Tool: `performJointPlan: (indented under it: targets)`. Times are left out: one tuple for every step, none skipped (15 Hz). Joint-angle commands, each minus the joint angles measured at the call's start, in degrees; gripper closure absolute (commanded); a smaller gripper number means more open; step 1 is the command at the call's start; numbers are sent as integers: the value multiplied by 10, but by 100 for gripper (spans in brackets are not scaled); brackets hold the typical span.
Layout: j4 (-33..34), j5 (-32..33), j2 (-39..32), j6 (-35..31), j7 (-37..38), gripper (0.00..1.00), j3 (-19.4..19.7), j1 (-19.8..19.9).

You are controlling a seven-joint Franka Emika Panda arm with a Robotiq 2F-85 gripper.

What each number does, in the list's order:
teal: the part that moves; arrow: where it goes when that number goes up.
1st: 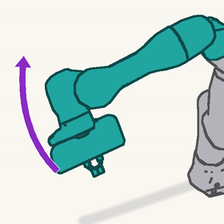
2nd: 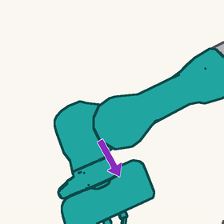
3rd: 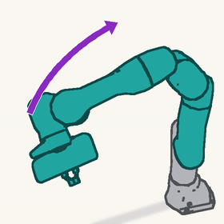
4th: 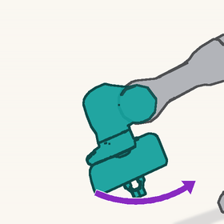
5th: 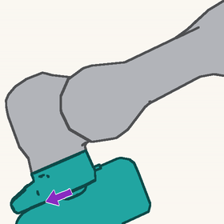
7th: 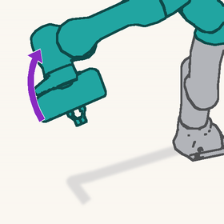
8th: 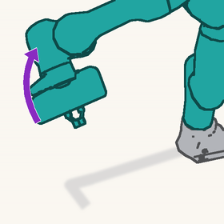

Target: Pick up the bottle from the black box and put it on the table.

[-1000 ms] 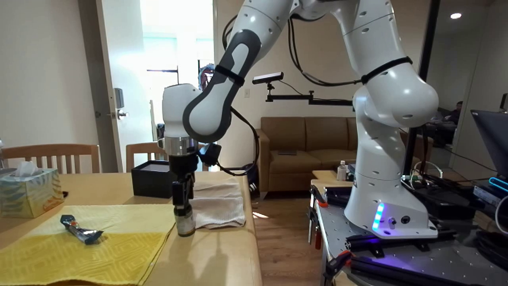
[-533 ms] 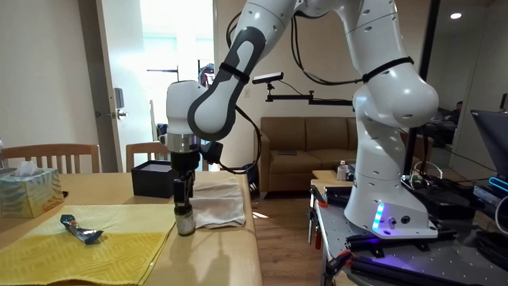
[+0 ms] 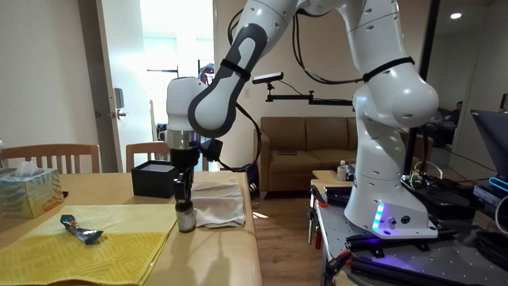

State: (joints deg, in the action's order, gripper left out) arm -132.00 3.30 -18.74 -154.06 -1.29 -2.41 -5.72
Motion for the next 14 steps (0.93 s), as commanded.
performJointPlan:
  targets:
    - [-23, 16, 24, -8, 4, 73, 1, -2]
    - [-26, 22, 27, -9, 8, 73, 2, -5]
    - [-31, 30, 31, -12, 14, 73, 5, -10]
    - [-35, 37, 35, -14, 19, 73, 7, -14]
    - [-42, 48, 41, -17, 24, 73, 10, -18]
    - [-49, 58, 47, -22, 30, 73, 12, -22]
    - [-57, 74, 53, -28, 41, 73, 18, -29]
    - [-65, 92, 58, -38, 54, 73, 23, -35]
    - [-74, 112, 62, -49, 69, 73, 31, -42]
    - [-83, 128, 69, -57, 78, 73, 35, -46]
    - [-92, 144, 78, -65, 92, 73, 41, -52]
    - [-101, 170, 86, -69, 114, 73, 50, -62]
    - [-106, 193, 93, -70, 131, 73, 55, -70]
    - [-111, 217, 102, -68, 154, 73, 60, -78]
